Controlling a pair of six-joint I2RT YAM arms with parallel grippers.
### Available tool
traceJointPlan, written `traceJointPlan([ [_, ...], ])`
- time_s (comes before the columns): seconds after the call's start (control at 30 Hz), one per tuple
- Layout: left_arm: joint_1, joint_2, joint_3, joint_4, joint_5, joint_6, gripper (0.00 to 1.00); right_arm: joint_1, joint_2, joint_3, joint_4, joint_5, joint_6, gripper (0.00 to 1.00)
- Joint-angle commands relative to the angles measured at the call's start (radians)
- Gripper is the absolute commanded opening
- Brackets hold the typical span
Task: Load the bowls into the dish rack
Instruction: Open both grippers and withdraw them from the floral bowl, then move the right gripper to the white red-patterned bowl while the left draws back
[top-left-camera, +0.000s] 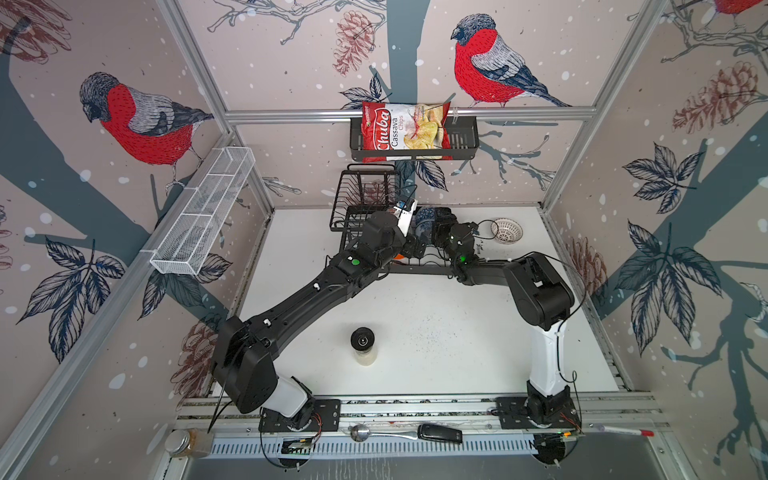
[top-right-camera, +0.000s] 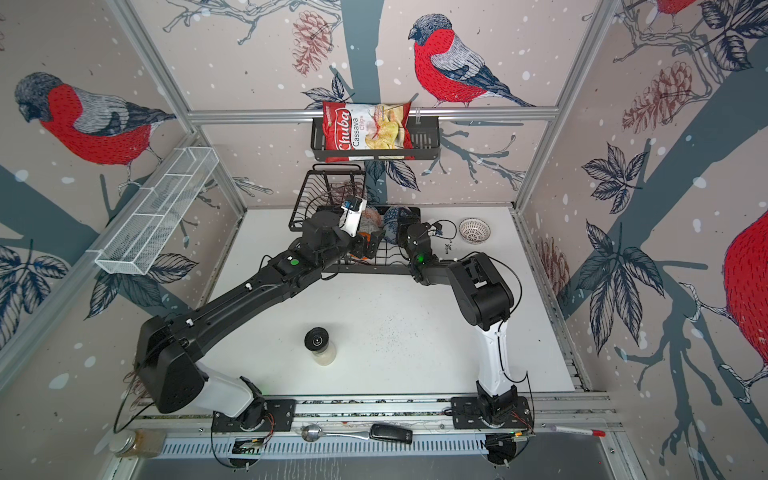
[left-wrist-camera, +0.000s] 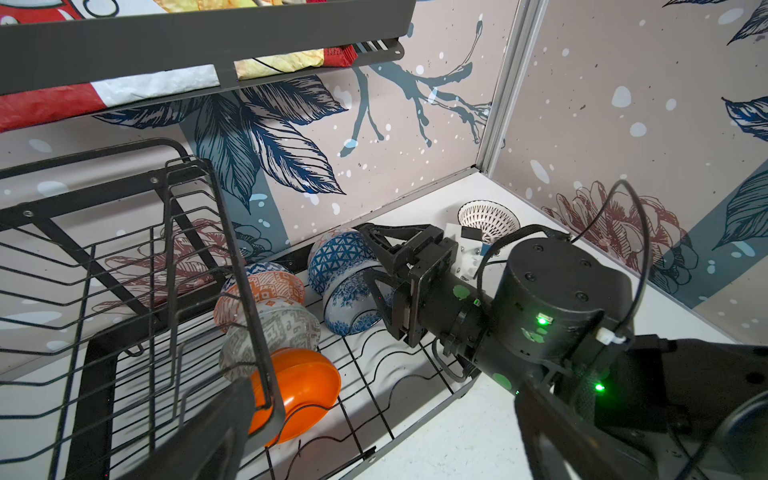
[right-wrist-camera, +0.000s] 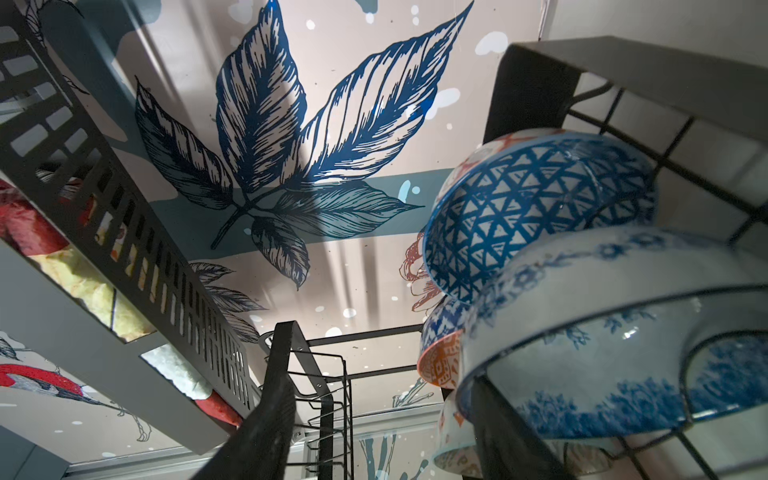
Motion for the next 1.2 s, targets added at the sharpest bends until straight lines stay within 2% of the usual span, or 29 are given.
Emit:
traceJointPlan([
  [0.0, -0.001, -0.013, -0.003, 0.043, 0.000, -0.002, 0.98, -0.004, -0.048, -0.026, -0.025, -0.014, -0.049, 0.74],
  [0.13, -0.003, -0.022, -0.007, 0.046, -0.012, 0.007, 0.98, -0.011, -0.121, -0.058, -0.067, -0.022, -0.111, 0.83],
  [0.27, -0.013, -0.033, -0.018, 0.055, -0.038, 0.022, 0.98, -0.016, -0.216, -0.049, -0.208, -0.019, -0.236, 0.97],
  [0.33, -0.023, -0.033, -0.021, 0.057, -0.046, 0.030, 0.98, -0.019, -0.270, -0.049, -0.280, -0.006, -0.299, 1.00],
  [0.5, -0.071, -0.030, -0.032, 0.068, -0.102, 0.074, 0.98, -0.065, -0.395, 0.020, -0.589, 0.042, -0.497, 1.00],
  [0.63, -0.085, -0.014, -0.036, 0.085, -0.107, 0.090, 0.98, -0.128, -0.484, 0.039, -0.733, 0.047, -0.625, 1.00],
  [0.77, -0.111, 0.032, -0.001, 0.066, -0.172, 0.117, 0.98, -0.198, -0.520, 0.095, -0.880, 0.002, -0.765, 1.00],
  [1.0, -0.213, 0.150, 0.080, 0.099, -0.319, 0.202, 0.98, -0.337, -0.556, 0.054, -0.949, -0.076, -0.857, 1.00],
  [1.17, -0.266, 0.265, 0.169, 0.076, -0.384, 0.232, 0.98, -0.412, -0.500, 0.075, -0.986, -0.136, -0.910, 1.00],
])
